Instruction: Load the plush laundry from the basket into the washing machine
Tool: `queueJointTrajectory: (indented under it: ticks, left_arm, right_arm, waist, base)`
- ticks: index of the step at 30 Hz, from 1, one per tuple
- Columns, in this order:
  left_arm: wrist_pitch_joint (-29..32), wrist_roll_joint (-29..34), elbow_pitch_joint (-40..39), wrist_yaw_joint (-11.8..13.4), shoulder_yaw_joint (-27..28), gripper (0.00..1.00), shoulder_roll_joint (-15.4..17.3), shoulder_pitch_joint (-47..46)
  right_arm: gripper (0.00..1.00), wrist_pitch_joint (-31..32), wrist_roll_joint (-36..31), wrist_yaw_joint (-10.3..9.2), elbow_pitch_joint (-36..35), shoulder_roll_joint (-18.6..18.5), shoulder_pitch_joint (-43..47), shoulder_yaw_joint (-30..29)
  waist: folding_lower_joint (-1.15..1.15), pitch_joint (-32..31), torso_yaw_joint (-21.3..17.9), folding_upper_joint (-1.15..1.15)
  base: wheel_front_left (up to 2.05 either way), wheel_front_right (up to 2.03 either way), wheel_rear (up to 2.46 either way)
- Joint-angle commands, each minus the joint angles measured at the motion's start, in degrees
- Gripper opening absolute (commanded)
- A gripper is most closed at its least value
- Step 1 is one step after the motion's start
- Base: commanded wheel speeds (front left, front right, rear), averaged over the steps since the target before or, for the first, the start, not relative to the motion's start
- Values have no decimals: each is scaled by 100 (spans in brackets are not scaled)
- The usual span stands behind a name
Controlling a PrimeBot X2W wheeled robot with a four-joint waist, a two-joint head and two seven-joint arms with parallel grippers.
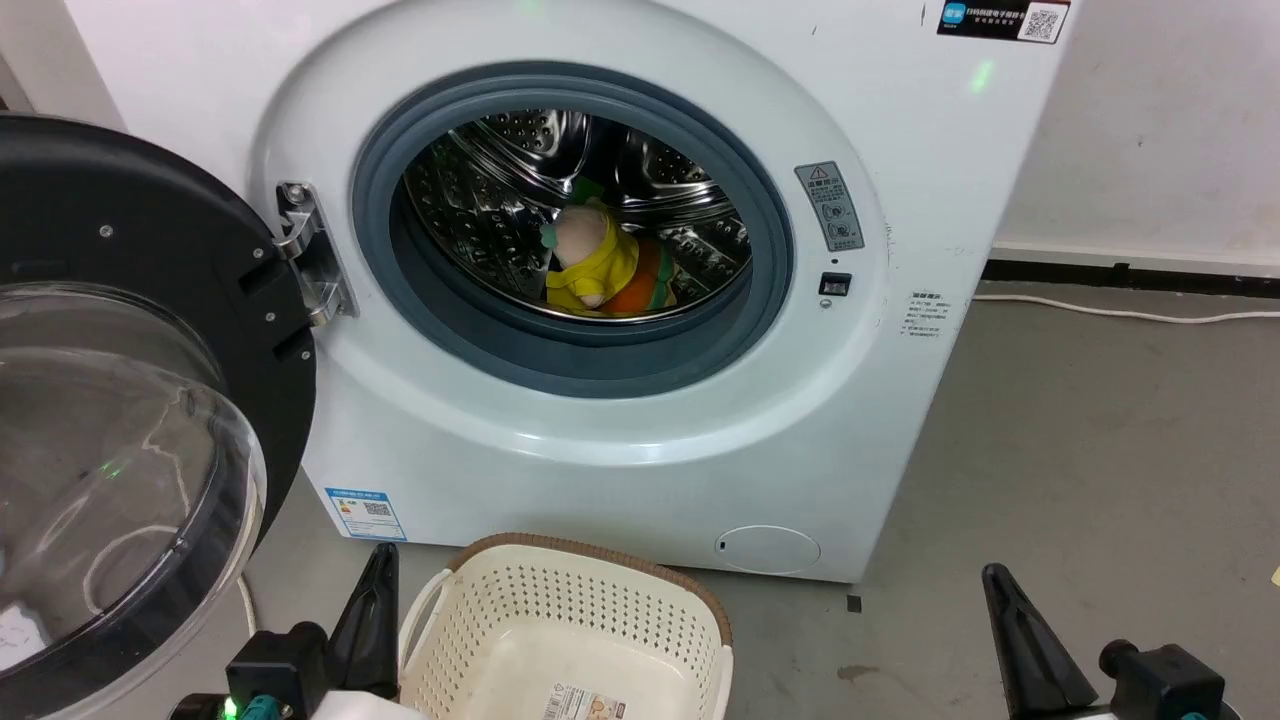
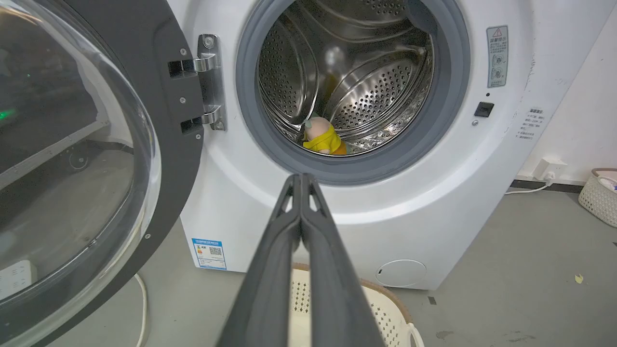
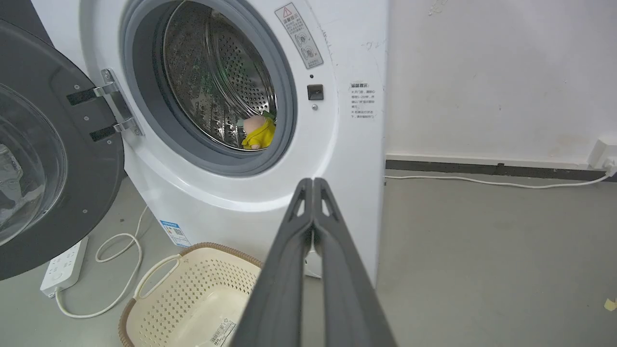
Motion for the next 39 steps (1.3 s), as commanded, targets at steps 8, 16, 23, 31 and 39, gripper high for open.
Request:
queueJointTrajectory:
  ticks: [8,16,23,31,39]
  left_arm:
    - [114,143,-70,37,41,0,-41,-93]
    - [208,241,-103,45,70,0,-73,-121]
    - [290,327,-131,52,96,0,-102,-146]
    - [383,424,-163,59,125,0,-134,-175]
    - [477,522,-196,67,155,0,-167,-203]
  right_arm:
    - [0,105,-123,2,-41,-1,-172,-31]
    - [0,199,-207,2,-50,-1,-232,-50]
    - [0,282,-280,2,-59,-1,-285,-67]
    - [0,375,-364,3,-69,-1,-345,-87]
    - [0,470,-447,3,-79,-1,-405,-106]
  waist:
    - [0,15,-6,0]
    - [0,29,-12,0]
    - [0,41,-17,0]
    - [0,55,-22,0]
    - [0,69,-28,0]
  base:
    - [0,0,0]
    - [0,0,0]
    - [0,0,0]
    - [0,0,0]
    - [0,0,0]
